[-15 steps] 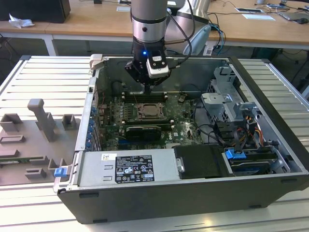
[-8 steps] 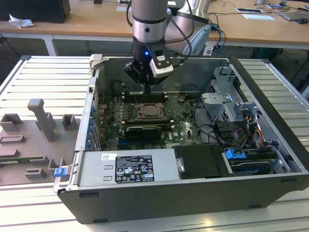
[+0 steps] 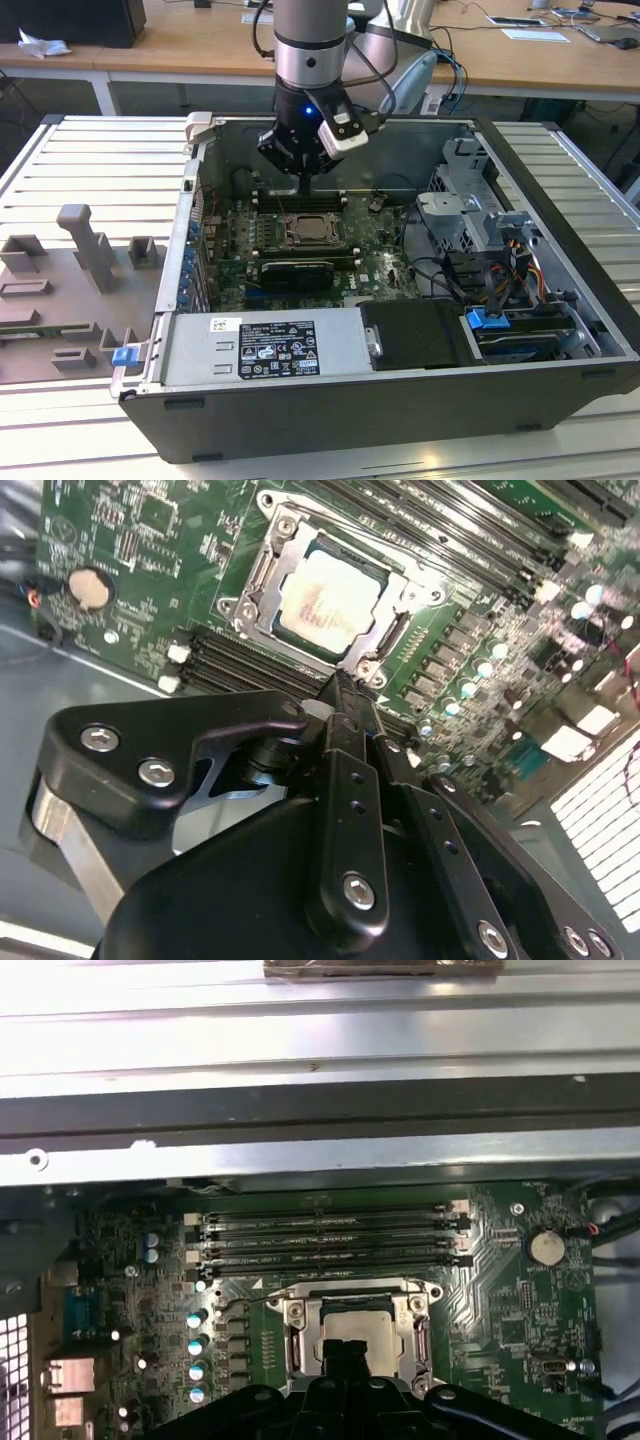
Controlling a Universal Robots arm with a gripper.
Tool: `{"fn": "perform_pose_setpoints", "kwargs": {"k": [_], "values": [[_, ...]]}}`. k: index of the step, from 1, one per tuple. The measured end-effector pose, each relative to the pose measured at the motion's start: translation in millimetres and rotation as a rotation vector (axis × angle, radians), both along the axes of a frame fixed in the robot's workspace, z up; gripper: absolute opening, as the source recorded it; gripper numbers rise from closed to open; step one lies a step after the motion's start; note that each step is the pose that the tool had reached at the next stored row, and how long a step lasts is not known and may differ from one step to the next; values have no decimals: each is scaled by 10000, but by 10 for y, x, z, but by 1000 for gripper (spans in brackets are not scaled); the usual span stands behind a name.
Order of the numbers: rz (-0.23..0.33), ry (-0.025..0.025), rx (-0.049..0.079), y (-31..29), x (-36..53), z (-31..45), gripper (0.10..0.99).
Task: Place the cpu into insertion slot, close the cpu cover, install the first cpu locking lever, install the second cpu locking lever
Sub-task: 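Install the first cpu locking lever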
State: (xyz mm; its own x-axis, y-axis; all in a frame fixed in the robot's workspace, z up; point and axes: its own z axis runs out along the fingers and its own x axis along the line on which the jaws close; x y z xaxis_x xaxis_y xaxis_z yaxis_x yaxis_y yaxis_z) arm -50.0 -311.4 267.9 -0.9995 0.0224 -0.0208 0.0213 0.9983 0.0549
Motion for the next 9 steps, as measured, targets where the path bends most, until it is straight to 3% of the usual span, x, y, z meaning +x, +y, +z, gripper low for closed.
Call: {"fn": "perform_pose_setpoints", "kwargs": {"k": [9], "values": [[1168,0,0,0,0,0,106]]}}
